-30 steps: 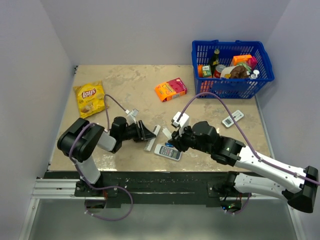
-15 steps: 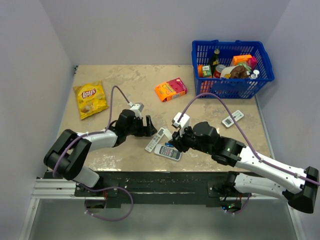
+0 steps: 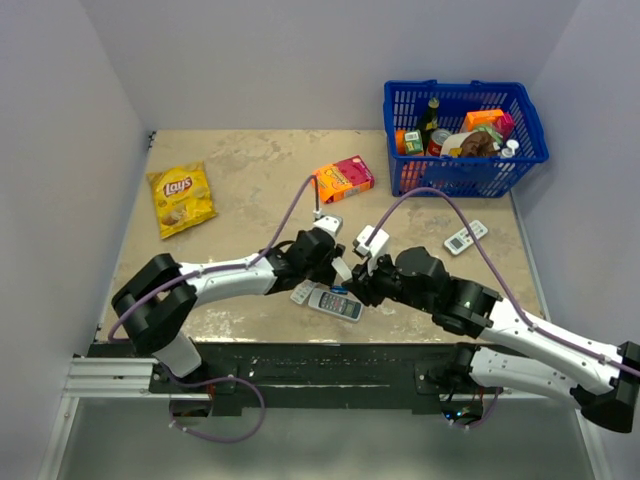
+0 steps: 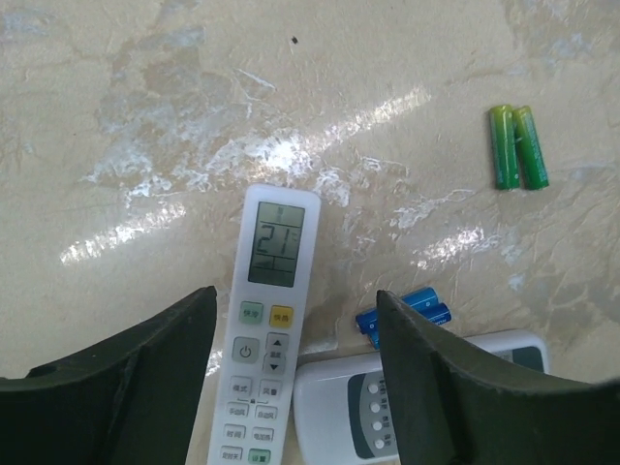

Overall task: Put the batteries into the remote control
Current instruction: Adjust the remote control at the center of the board, then pick up the remote control from the center of the board.

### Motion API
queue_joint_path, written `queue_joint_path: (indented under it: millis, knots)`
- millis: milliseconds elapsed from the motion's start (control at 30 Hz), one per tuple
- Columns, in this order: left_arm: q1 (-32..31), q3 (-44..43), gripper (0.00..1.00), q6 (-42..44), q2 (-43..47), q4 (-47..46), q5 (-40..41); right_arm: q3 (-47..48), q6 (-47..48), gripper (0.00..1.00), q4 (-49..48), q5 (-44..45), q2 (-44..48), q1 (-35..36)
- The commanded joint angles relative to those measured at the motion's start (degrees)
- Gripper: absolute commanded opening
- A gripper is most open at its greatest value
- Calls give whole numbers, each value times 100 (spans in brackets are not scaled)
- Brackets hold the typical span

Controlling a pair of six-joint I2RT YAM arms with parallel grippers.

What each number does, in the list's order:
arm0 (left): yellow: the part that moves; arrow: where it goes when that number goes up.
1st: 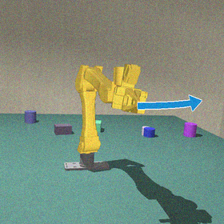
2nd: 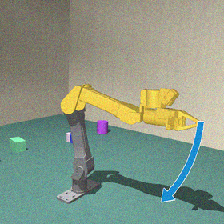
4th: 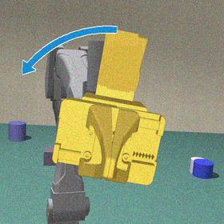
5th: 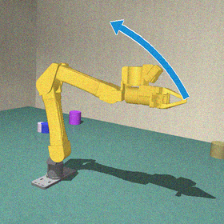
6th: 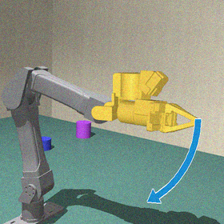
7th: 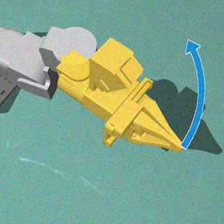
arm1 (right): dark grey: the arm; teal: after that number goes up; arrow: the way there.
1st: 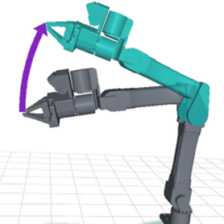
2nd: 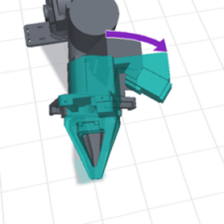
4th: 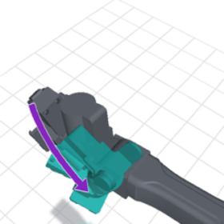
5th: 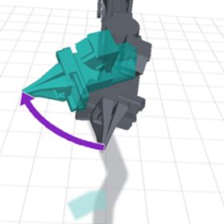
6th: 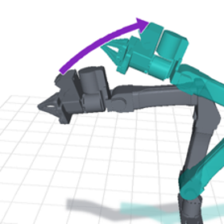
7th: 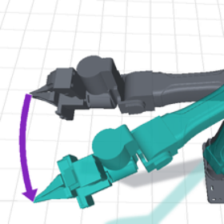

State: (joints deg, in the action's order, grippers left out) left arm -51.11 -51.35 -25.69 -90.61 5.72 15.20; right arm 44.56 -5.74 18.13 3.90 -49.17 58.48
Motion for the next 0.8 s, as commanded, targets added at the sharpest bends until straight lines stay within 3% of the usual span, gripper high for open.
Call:
queue_joint_path:
  millis: [0, 467, 567, 600, 633, 767]
  knots:
    - [-303, -428, 70, 249, -474, 492, 738, -35, -147, 4, 15, 163, 188, -12]
    - [-443, -648, 71, 293, -1424, 869, 1081, -61, -226, 4, 77, 260, 417, -12]
    - [-443, -665, 60, 337, -1442, 949, 1134, -61, -226, 3, 77, 278, 434, -21]
    - [-443, -665, 48, 354, -1416, 966, 1160, -61, -235, 4, 77, 287, 443, -12]
    - [-435, -648, 43, 381, -1355, 967, 1169, -61, -226, 3, 77, 295, 452, -12]
    - [-321, -552, 28, 530, -794, 801, 1082, -52, -217, 3, 68, 269, 478, -12]
